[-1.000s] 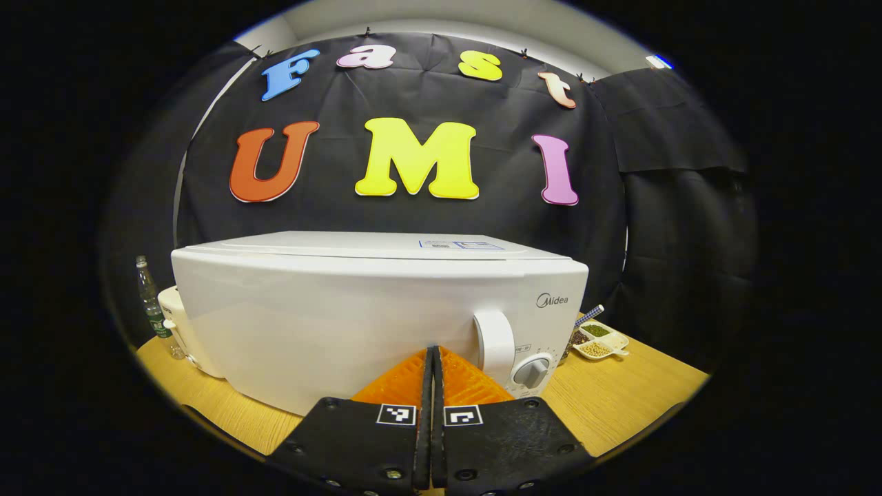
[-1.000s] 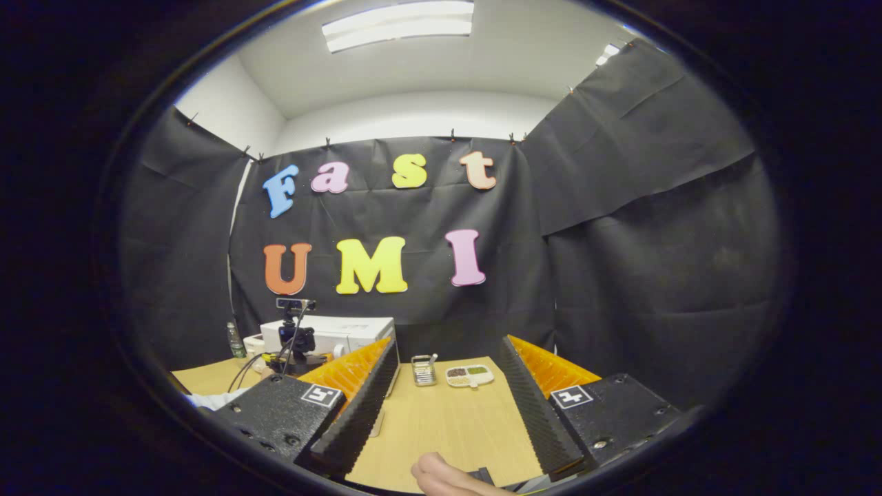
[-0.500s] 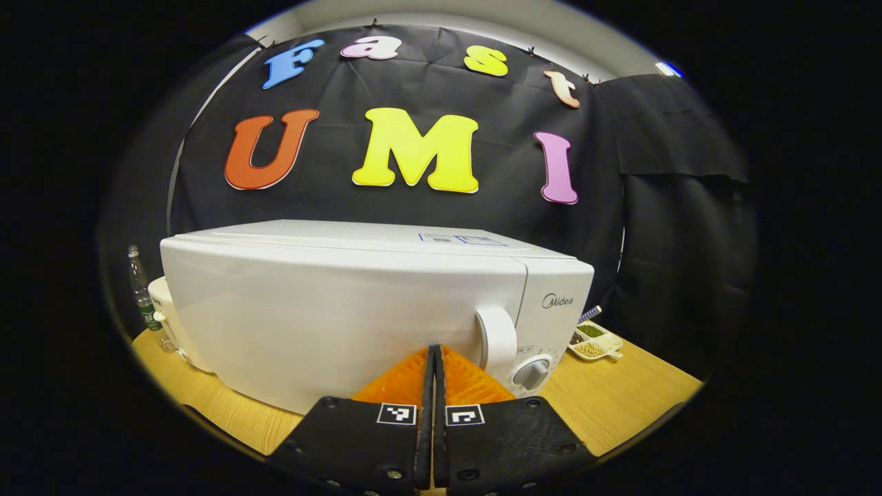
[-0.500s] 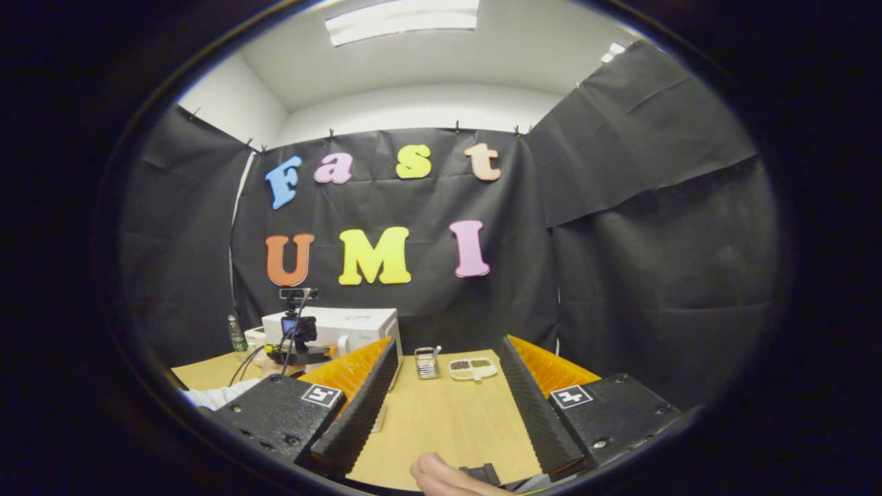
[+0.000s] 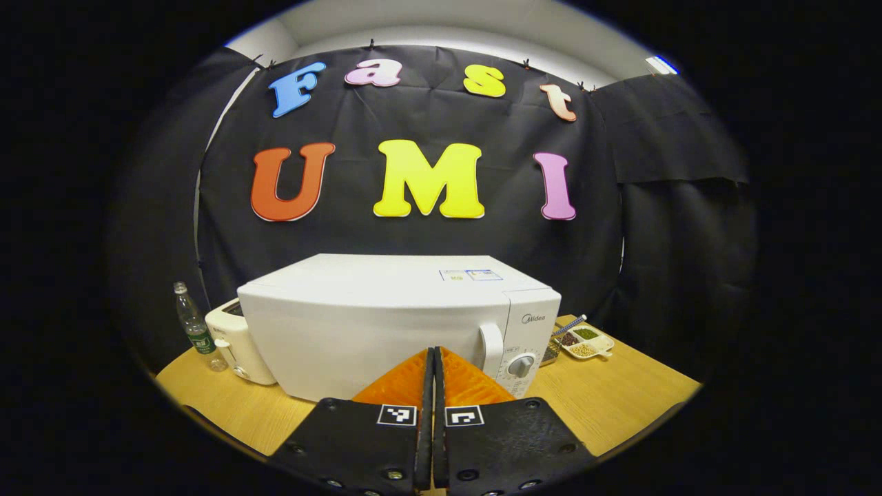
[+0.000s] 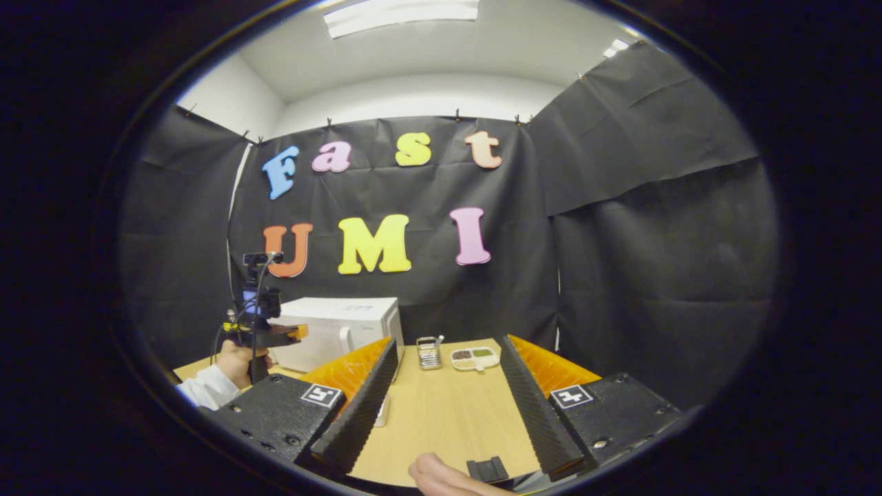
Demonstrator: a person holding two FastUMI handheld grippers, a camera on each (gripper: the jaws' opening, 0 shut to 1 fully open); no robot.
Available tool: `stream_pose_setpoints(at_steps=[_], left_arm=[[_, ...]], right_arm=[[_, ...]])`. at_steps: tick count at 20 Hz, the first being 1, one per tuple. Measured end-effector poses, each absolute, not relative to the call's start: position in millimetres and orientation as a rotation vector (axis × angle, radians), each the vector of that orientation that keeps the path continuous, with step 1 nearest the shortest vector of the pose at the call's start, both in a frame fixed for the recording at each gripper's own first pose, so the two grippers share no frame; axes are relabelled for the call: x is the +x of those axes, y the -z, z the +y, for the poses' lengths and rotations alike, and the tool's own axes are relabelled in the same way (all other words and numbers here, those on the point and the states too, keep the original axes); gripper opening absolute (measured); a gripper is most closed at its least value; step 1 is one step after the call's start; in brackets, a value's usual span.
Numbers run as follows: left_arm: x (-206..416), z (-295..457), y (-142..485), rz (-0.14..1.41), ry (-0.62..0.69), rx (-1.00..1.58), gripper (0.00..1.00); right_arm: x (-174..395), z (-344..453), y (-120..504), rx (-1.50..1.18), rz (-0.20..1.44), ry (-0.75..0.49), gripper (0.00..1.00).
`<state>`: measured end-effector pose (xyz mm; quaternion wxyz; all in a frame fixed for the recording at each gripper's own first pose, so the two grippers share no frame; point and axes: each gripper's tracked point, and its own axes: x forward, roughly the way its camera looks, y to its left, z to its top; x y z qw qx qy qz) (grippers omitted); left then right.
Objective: Open the microwave oven with the left hand, put the food in, and close the microwave oven.
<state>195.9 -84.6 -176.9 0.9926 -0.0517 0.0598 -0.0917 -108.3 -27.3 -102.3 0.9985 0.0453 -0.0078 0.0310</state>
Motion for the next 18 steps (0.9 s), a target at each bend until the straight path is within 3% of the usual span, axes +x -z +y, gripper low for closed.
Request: stream_pose_setpoints(at_steps=[1, 2, 6, 7, 9, 10, 11, 18], left_arm=[[185.4, -78.9, 167.9, 0.115, 0.172, -0.104, 0.01], [175.3, -72.0, 157.4, 0.102, 0.159, -0.096, 0.01], [122.4, -43.9, 123.6, 0.039, 0.082, -0.05, 0.01], [107.0, -32.2, 122.3, 0.04, 0.035, -0.042, 0.06], [75.9, -16.6, 111.5, 0.022, -0.014, -0.038, 1.0], [60.6, -13.9, 107.2, 0.007, -0.019, -0.037, 0.92], [47.6, -16.1, 101.2, -0.006, -0.008, -0.039, 0.92], [-25.6, -8.4, 73.6, -0.061, -0.034, -0.004, 0.94]], right_arm=[[-109.9, -26.7, 101.1, 0.085, -0.018, -0.058, 0.95], [-111.4, -25.3, 97.9, 0.08, -0.025, -0.055, 0.9], [-115.1, -13.2, 89.2, 0.066, -0.038, -0.058, 0.95], [-116.1, -10.9, 86.6, 0.064, -0.041, -0.059, 0.95], [-118.1, -2.5, 83.6, 0.061, -0.044, -0.067, 0.95], [-118.1, 1.6, 81.5, 0.061, -0.046, -0.071, 0.9], [-119.7, 5.2, 80.6, 0.059, -0.045, -0.074, 0.95], [-127.9, 31.0, 64.4, 0.032, -0.072, -0.088, 0.95]])
